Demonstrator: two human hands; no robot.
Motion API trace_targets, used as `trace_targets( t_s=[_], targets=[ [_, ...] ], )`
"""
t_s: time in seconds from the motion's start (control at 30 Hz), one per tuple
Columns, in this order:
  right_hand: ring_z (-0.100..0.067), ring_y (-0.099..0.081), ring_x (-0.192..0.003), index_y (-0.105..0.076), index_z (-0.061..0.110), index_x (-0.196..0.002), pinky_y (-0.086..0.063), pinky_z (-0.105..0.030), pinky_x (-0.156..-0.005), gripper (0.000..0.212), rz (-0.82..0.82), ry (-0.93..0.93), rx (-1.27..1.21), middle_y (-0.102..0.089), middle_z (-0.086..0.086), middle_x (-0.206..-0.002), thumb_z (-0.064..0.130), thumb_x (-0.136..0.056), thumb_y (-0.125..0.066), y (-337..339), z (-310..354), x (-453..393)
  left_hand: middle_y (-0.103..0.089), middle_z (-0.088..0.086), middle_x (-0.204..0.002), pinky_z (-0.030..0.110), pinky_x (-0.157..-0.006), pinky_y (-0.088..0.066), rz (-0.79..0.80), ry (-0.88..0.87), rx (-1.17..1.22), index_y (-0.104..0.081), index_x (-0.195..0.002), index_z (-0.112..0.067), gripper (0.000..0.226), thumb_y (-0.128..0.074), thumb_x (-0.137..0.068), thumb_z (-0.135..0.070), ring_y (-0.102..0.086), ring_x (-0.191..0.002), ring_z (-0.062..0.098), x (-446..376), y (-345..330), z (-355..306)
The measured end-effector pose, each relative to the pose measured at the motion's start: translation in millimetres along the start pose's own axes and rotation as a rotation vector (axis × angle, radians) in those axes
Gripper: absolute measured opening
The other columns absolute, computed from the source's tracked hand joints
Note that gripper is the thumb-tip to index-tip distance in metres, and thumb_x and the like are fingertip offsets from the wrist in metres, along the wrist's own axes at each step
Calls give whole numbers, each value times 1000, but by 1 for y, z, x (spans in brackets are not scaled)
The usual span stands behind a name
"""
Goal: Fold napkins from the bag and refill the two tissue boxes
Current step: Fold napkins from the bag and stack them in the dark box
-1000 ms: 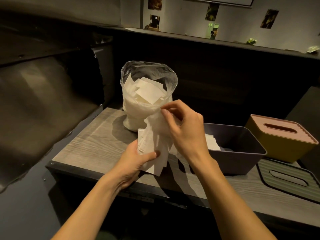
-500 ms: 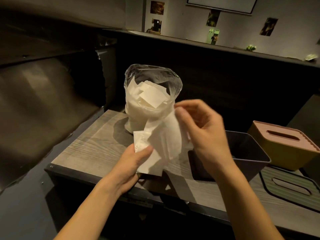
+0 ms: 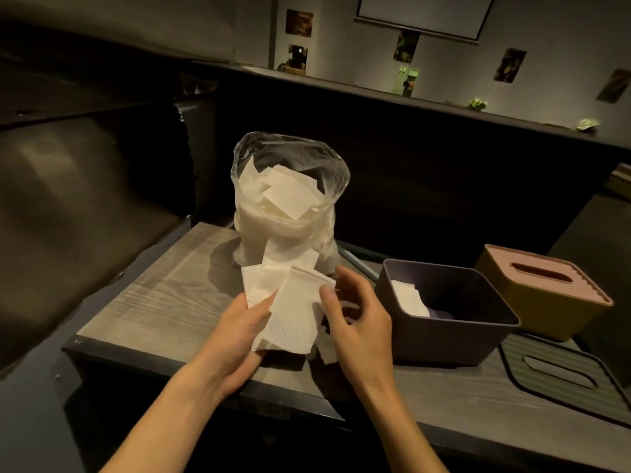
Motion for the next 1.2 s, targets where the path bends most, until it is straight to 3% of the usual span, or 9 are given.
trace_targets(
  t_s=[0.17, 0.33, 0.43, 0.6, 0.7, 0.77, 0.87, 1.0, 1.2],
  targets=[
    [-7, -69, -95, -74, 29, -105, -60, -30, -80, 10, -55, 24, -86, -74, 18, -98, 23, -99, -69, 5, -5, 3, -75, 15, -119, 44, -95, -55, -3, -19, -14, -68, -124, -9, 30, -60, -97, -20, -73, -109, 26, -3, 0, 2],
    [-13, -68, -86, -73, 29, -95, -60, -39, -73, 9, -24, 34, -68, -73, 13, -91, 25, -100, -67, -1, -3, 2, -74, 15, -123, 47, -98, -51, 4, 47, 18, -69, -129, -13, 38, -48, -105, -35, -71, -115, 29, -4, 4, 4],
    [-15, -64, -76, -74, 29, -89, -55, -33, -67, 11, -25, 39, -71, -72, 8, -85, 25, -98, -69, -7, 4, -3, -70, 17, -129, 53, -107, -48, 71, 94, 17, -69, -132, -14, 45, -52, -104, -44, -67, -122, 34, -4, 0, 8],
    [-3, -63, -90, -71, 37, -102, -54, -21, -76, 6, -59, -38, -43, -69, 14, -95, 38, -96, -68, -13, 5, -13, -71, 20, -125, 46, -92, -61, 82, 14, -65, -61, -136, -6, 49, -74, -88, -5, -70, -115, 37, -9, 4, 11],
    [6, -61, -102, -66, 36, -122, -51, -20, -89, 31, -78, -164, -150, -66, 21, -109, 52, -96, -65, -10, -2, -23, -73, 20, -121, 42, -86, -62, 66, 10, -87, -60, -135, -5, 54, -77, -84, 0, -71, -111, 36, -10, 6, 12],
    [4, -65, -101, -72, 35, -113, -52, -23, -91, 21, -30, -188, -222, -72, 20, -105, 46, -96, -68, -11, 1, -31, -74, 20, -119, 41, -82, -63, 62, 14, -119, -60, -133, -5, 51, -73, -84, 1, -72, -109, 36, -11, 7, 12],
    [0, -68, -96, -76, 33, -100, -54, -22, -82, 6, -38, -50, -163, -75, 20, -96, 32, -96, -72, -7, 18, -39, -76, 19, -113, 42, -79, -64, 54, 19, -134, -62, -128, -6, 46, -72, -84, 3, -74, -102, 35, -10, 6, 12],
    [-7, -68, -94, -73, 25, -104, -56, -21, -76, 6, -147, 221, -92, -72, 15, -95, 27, -101, -68, 4, 51, -37, -76, 21, -107, 40, -73, -64, 45, 7, -150, -64, -124, -2, 42, -72, -83, 6, -76, -91, 32, -8, 5, 10],
    [-5, -66, -91, -57, 18, -113, -56, -19, -69, 6, -386, 413, -202, -62, 14, -101, 19, -107, -57, 35, 90, -24, -75, 21, -114, 39, -77, -64, 46, -5, -109, -64, -127, -3, 48, -72, -80, -2, -75, -100, 32, -10, 8, 11]
  ],
)
Point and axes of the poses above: each hand's wrist, its own x-axis away from the middle knuckle, its own y-axis out of the back of the hand, z = x × y, the point moved 8 cm from there along -x, towards the middle knuckle
